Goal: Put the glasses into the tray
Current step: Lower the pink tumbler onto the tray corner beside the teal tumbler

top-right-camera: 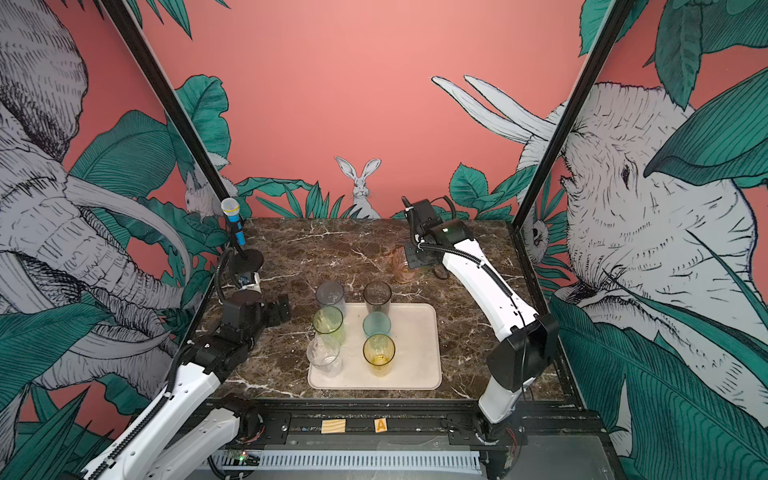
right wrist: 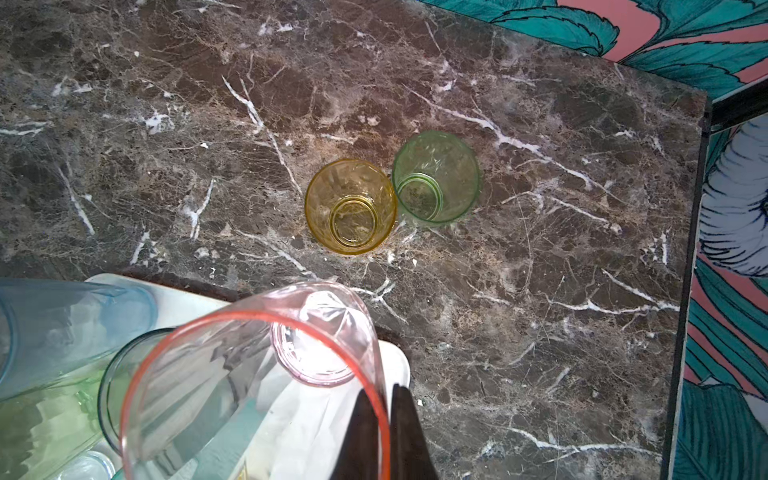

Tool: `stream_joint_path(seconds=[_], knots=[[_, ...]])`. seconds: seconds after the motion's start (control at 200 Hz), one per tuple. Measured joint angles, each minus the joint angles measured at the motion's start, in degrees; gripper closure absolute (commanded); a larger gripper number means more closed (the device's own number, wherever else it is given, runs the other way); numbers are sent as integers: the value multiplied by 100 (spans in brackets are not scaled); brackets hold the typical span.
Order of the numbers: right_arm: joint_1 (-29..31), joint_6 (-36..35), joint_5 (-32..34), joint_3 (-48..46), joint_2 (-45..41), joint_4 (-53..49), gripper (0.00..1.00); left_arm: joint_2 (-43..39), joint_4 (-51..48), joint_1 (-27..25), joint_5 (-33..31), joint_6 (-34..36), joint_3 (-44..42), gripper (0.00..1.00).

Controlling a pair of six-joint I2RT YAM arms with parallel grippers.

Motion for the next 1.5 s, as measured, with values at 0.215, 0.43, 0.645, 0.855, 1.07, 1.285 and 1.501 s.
stream_joint_path(seconds=[0.215, 0.43, 0.645, 0.855, 1.07, 1.285, 1.501], knots=[[-44, 15, -11, -732, -452, 197, 100, 0, 59, 0, 24, -52, -17, 1], [-61, 33, -83, -1349, -903, 363, 100, 7, 103, 0, 94, -92, -74, 1], [-63, 133, -133, -2144, -1290, 669, 100, 48, 144, 0, 142, -120, -74, 1], [-63, 251, -223, -3008, -1506, 1141, 100, 127, 186, 0, 199, -160, -74, 1], [-63, 363, -321, -3613, -1502, 1635, 100, 199, 234, 0, 258, -177, -74, 0], [-63, 415, -365, -3901, -1344, 2022, 100, 240, 264, 0, 264, -184, -74, 1], [-63, 426, -391, -3987, -1082, 2223, 100, 365, 275, 0, 284, -199, -74, 1]])
